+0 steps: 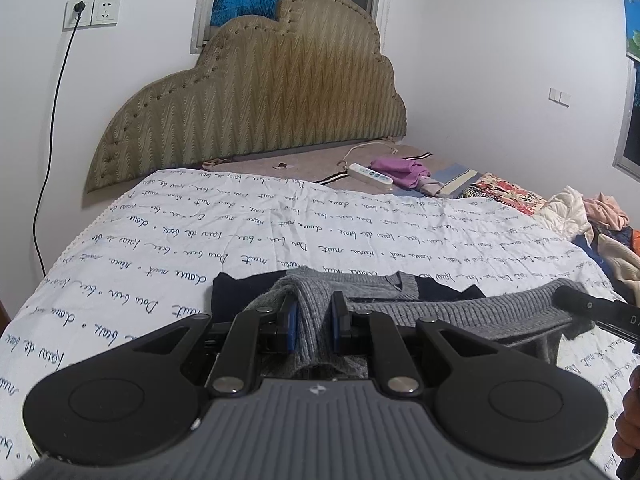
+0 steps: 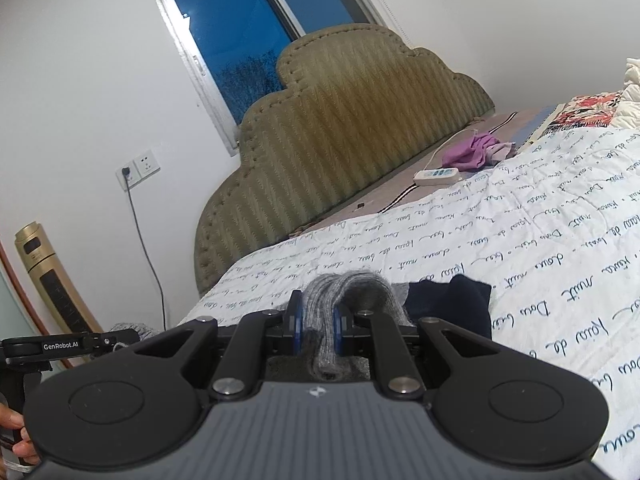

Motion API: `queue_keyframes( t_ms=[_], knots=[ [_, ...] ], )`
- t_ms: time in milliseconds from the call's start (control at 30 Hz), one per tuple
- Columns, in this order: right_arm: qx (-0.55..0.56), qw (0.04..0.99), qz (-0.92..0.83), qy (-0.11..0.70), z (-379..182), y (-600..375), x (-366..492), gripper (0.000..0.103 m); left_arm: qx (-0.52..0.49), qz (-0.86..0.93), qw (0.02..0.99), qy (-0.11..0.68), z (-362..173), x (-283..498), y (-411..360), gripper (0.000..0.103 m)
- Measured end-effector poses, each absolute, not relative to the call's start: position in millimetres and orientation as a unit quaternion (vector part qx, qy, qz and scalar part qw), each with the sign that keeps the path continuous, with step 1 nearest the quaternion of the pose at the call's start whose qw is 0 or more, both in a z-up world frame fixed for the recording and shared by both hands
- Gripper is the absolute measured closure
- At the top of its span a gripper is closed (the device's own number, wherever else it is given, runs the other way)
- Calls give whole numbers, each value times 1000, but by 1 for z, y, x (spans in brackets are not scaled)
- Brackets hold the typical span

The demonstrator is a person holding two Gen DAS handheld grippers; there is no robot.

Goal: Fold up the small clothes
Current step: 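Lift the hem with both tools and carry it toward the collar, then lower the hem over the folded sleeves and open both tools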

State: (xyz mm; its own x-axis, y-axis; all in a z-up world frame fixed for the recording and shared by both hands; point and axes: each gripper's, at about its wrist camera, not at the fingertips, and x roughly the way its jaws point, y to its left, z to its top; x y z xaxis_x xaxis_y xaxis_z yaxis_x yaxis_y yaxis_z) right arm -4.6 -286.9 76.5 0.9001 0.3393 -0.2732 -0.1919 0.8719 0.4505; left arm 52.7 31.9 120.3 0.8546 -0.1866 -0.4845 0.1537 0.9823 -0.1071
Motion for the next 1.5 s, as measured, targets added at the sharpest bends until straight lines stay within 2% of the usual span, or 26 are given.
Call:
queue_keyframes(
  t_ms=[667, 1000, 1400, 1433, 1467, 1500],
  knots=[
    [229, 944, 101, 217, 52, -293, 81, 89, -11, -45, 956, 291, 99, 155, 25, 87],
    [233, 932, 83, 263, 28, -292, 130, 88, 9, -28, 939, 343, 60, 214, 18, 87],
    [273, 906, 79, 313, -4, -305, 174, 88, -13, -18, 924, 382, 30, 254, 23, 87],
    [275, 905, 78, 315, -6, -306, 177, 88, -16, -16, 923, 385, 28, 257, 24, 87],
    [275, 904, 76, 319, -8, -307, 181, 88, -19, -13, 922, 387, 26, 261, 25, 96],
    [275, 903, 74, 322, -9, -308, 184, 88, -19, -10, 921, 390, 24, 264, 27, 95]
  ],
)
